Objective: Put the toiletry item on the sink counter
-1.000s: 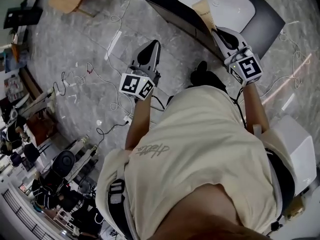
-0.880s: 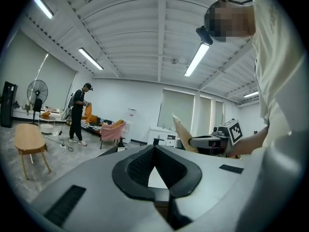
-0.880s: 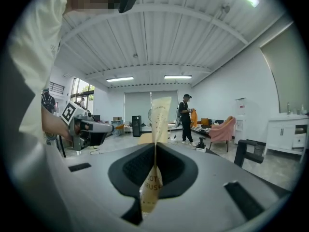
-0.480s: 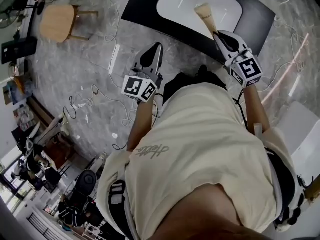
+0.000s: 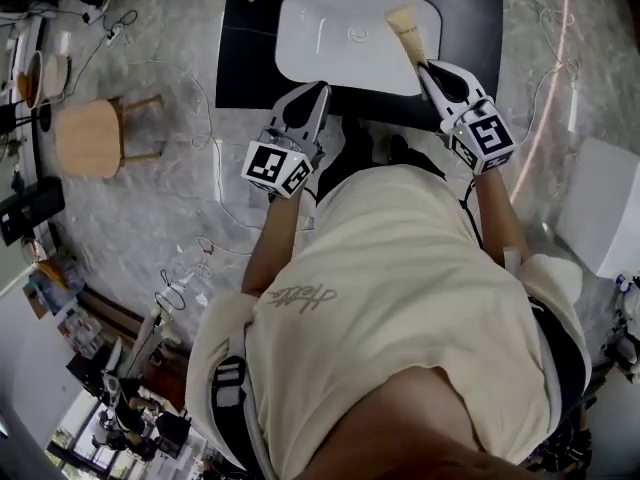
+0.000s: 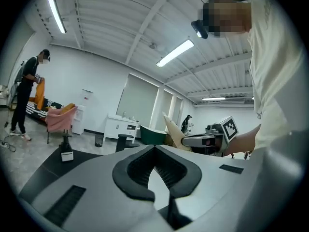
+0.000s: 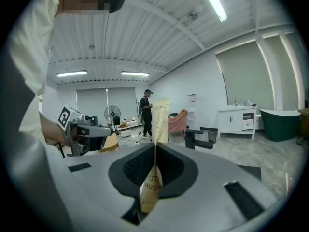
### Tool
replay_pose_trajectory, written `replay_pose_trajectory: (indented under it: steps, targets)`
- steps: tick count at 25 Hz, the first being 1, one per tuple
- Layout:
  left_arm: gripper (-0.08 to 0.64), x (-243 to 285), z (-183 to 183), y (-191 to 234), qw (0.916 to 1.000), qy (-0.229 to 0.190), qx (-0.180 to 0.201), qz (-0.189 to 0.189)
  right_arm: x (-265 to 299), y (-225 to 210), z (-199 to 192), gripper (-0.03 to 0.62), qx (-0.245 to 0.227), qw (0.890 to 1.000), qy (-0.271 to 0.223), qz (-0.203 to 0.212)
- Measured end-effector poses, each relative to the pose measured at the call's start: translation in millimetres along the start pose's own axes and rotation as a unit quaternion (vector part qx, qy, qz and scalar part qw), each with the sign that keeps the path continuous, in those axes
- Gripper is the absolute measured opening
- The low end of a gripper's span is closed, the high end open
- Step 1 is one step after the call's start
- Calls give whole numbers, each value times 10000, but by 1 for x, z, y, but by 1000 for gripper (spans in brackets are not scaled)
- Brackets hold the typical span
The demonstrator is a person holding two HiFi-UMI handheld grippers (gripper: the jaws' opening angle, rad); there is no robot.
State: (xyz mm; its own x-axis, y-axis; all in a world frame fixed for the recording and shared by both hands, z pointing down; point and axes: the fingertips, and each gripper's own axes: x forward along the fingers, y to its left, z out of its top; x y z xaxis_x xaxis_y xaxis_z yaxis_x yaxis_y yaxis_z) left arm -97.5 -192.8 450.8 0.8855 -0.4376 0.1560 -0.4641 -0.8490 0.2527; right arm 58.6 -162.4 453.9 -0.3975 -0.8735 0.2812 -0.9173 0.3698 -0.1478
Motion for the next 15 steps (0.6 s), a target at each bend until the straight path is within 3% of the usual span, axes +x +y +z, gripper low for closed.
replay_pose_trajectory:
  steps: [8, 15]
  targets:
    - [3, 73, 33, 34, 9926, 11, 157, -1201, 23, -29, 33, 8, -187, 9946, -41, -1017]
    - [3, 124, 47, 29, 9784, 35, 38, -2065, -5, -63, 28, 8, 40, 9771, 117, -2125]
